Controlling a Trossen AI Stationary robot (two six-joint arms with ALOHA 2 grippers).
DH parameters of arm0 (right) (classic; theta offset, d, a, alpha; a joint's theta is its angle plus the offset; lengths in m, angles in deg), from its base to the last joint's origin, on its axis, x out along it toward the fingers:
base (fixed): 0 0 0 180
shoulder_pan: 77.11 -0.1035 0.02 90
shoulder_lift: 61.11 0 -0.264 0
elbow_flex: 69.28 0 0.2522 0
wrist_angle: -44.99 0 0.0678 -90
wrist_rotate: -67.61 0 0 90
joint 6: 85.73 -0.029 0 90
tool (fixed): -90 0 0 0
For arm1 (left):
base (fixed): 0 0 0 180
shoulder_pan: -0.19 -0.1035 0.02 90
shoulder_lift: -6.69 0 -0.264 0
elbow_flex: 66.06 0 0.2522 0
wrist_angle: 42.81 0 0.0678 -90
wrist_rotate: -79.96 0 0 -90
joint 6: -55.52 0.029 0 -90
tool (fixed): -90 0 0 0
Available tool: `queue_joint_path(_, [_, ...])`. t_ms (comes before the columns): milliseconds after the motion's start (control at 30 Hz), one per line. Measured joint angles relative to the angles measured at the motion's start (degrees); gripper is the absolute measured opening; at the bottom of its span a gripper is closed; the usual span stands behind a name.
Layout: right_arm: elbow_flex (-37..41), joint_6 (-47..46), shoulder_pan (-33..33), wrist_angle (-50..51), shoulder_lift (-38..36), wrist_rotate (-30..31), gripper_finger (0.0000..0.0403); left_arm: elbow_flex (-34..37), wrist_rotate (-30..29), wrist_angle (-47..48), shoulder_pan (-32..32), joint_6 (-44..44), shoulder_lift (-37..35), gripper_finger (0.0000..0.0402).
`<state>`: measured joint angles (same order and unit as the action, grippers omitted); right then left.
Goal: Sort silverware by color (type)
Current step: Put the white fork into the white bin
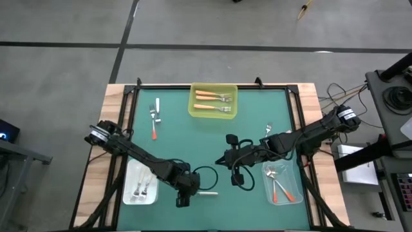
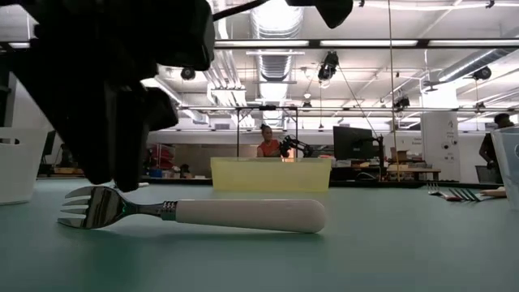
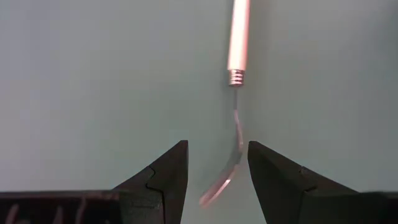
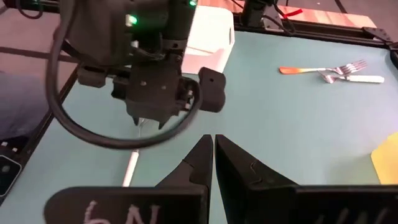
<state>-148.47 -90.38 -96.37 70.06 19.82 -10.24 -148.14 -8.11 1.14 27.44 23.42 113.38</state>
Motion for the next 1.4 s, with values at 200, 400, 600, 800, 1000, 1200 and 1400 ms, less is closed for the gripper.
queue_joint_path(200, [0.00,-0.56,0.00,-0.04,0.22,0.02,0.0009,0.29,-3.03,-2.61,2.16,-0.65,0.22,0.0149])
queue_joint_path(400, [0.00,-0.60,0.00,-0.08,0.26,0.01,0.0009,0.51,-3.99,-4.41,2.15,-1.05,2.46,0.0149])
queue_joint_path(600, [0.00,-0.69,0.00,-0.05,0.26,0.00,0.0009,0.48,-4.25,-4.94,2.29,-1.66,4.02,0.0138])
queue_joint_path(800, [0.00,-0.58,0.00,-0.02,0.26,-0.01,0.0009,0.48,-5.09,-4.52,2.48,-1.96,4.00,0.0076])
queue_joint_path(1000, [0.41,-0.89,0.00,-0.09,0.26,-0.01,0.0009,0.48,-6.80,-4.04,2.60,-1.93,4.00,0.0007])
queue_joint_path(1200, [3.31,-5.71,-0.02,-0.33,0.26,2.81,0.0009,0.54,-13.34,-2.49,3.00,-1.46,3.62,0.0002])
queue_joint_path(1400, [8.80,-12.31,0.02,-4.35,0.26,10.09,0.0009,-2.36,-29.55,6.81,3.47,-1.41,2.01,0.0001])
